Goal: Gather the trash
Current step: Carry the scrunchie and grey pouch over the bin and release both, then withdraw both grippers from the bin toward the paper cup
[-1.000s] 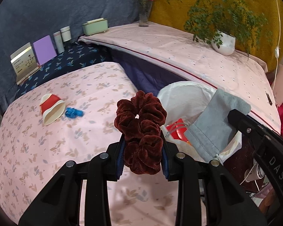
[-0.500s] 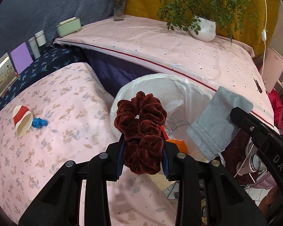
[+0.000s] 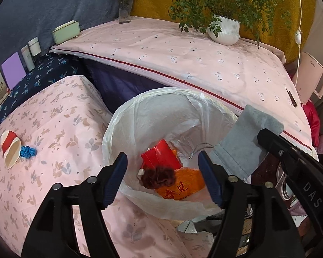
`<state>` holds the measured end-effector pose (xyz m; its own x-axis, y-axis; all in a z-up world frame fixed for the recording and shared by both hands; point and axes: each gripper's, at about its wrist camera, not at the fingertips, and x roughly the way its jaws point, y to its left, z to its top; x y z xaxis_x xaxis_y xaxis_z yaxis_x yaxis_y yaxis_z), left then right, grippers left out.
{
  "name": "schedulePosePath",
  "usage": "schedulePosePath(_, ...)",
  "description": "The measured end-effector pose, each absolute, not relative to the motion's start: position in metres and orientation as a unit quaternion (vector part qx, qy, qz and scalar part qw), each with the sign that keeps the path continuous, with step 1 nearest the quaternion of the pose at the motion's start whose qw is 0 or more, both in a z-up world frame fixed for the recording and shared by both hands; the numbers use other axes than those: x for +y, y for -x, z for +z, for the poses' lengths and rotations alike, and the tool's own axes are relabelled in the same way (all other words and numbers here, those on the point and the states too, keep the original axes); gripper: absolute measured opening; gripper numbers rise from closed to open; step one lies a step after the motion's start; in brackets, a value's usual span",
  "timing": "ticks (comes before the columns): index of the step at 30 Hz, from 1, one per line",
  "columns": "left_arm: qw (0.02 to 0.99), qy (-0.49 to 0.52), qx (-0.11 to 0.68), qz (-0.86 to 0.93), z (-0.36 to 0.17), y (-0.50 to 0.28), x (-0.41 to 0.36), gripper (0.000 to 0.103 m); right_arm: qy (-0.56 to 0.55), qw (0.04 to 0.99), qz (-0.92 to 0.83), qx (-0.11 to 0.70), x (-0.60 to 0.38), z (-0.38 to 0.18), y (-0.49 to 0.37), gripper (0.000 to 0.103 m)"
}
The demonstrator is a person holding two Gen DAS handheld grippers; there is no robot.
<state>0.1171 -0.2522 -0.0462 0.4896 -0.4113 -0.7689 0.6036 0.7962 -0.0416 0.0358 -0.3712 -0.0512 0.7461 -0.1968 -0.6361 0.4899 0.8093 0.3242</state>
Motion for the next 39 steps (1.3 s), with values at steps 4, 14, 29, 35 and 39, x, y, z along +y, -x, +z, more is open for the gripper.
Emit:
schedulePosePath(4, 0.856, -0.110, 0.411, -0.292, -0.046, -0.121, -0.248, 0.067, -0.240, 0.904, -0.185, 0.303, -0.368, -0.052, -0.042, 0.006)
schedulePosePath(14, 0.866, -0.104, 0.406, -0.273, -0.043, -0.126, -0.229, 0.067, -0.233, 0.907, -0.167, 0.308, -0.354, -0.051, -0.056, 0.006)
schedulePosePath(29, 0.878, -0.083, 0.409, -0.233, -0.043, -0.139, -0.185, 0.071, -0.222, 0.915, -0.151, 0.302, -0.326, -0.040, -0.072, 0.035)
schedulePosePath(35, 0.883, -0.072, 0.409, -0.221, -0.041, -0.141, -0.164, 0.071, -0.209, 0.918, -0.139, 0.307, -0.308, -0.036, -0.076, 0.035)
schedulePosePath(39, 0.886, -0.061, 0.409, -0.208, -0.039, -0.144, -0.146, 0.071, -0.201, 0.920, -0.130, 0.309, -0.293, -0.033, -0.080, 0.035)
